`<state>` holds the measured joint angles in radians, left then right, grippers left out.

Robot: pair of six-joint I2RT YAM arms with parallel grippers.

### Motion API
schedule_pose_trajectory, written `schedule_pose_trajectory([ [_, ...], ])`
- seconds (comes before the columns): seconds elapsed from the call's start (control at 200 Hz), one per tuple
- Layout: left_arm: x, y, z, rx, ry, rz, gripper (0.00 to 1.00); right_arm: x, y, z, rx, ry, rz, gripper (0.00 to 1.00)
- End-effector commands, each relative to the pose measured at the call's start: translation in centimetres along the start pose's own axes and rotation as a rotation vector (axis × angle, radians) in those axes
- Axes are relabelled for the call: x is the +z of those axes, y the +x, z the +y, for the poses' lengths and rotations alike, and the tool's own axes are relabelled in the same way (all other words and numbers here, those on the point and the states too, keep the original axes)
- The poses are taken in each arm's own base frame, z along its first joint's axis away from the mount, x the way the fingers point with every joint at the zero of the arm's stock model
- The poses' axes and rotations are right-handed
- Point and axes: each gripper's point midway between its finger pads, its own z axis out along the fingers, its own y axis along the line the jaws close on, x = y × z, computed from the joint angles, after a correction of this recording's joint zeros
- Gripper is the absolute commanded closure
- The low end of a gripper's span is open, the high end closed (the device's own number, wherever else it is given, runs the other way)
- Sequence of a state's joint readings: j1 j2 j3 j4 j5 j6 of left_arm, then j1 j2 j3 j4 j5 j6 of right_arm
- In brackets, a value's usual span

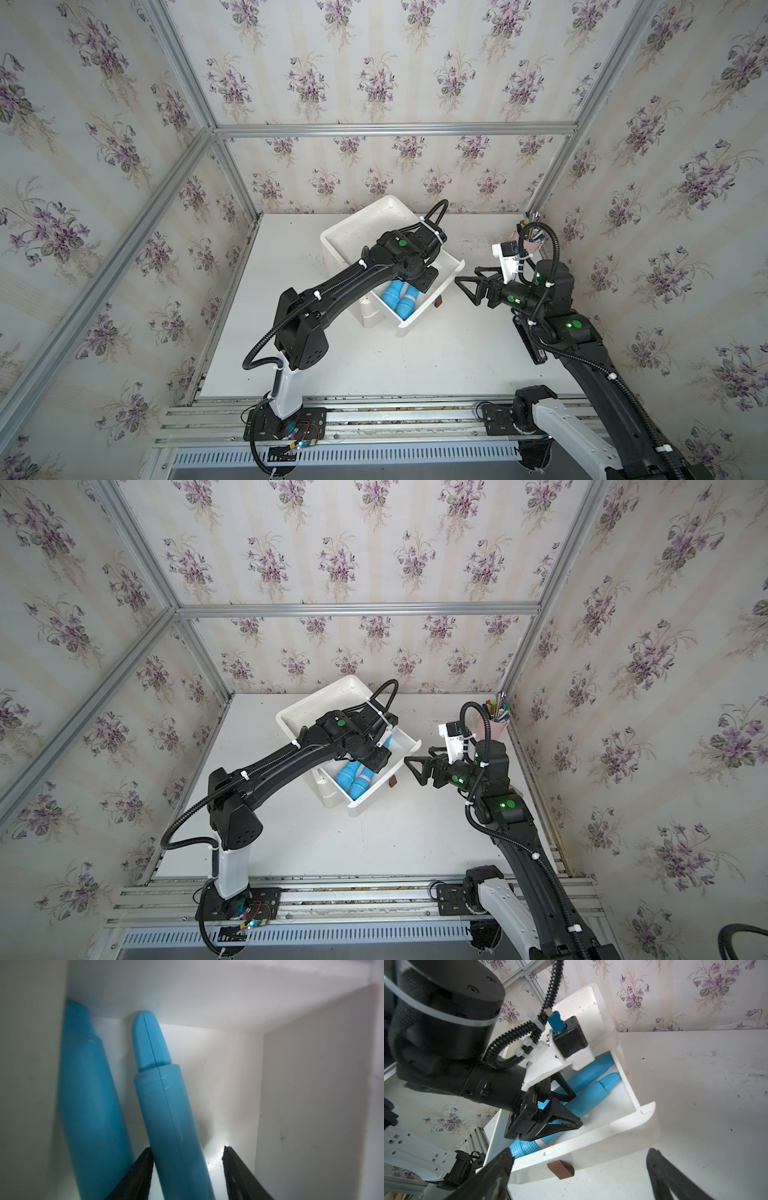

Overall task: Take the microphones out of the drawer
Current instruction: Pick up the microphone from the drawer.

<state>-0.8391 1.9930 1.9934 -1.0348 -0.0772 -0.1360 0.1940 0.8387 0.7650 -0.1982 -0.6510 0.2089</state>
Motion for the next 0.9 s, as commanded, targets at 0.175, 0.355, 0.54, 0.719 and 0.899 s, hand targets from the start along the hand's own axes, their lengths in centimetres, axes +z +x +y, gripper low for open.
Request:
schedule_pose_trajectory([
  [0.175, 0.5, 1.1, 0.6, -0.006, -0.026, 0.045, 0.49, -0.1, -0.6, 0.6, -0.039, -0.017, -0.019, 0.02],
  [0.355, 0.1, 0.7, 0.5, -0.004, -0.019, 0.034, 0.54, -0.1, -0.6, 0.5, -0.042, -0.011, -0.021, 0.02],
  [0.54, -0.7, 0.2, 0.5, -0.004, -0.016, 0.011, 0.61, -0.1, -0.7, 0.5, -0.047, -0.006, -0.024, 0.02],
  [0.719, -1.3, -0.1, 0.5, -0.001, -0.014, -0.006, 0.66, -0.1, -0.7, 0.4, -0.05, -0.005, -0.025, 0.02],
  [0.899, -1.8, -0.4, 0.4, 0.001, -0.005, -0.019, 0.73, -0.2, -0.7, 0.5, -0.053, -0.007, -0.028, 0.02],
])
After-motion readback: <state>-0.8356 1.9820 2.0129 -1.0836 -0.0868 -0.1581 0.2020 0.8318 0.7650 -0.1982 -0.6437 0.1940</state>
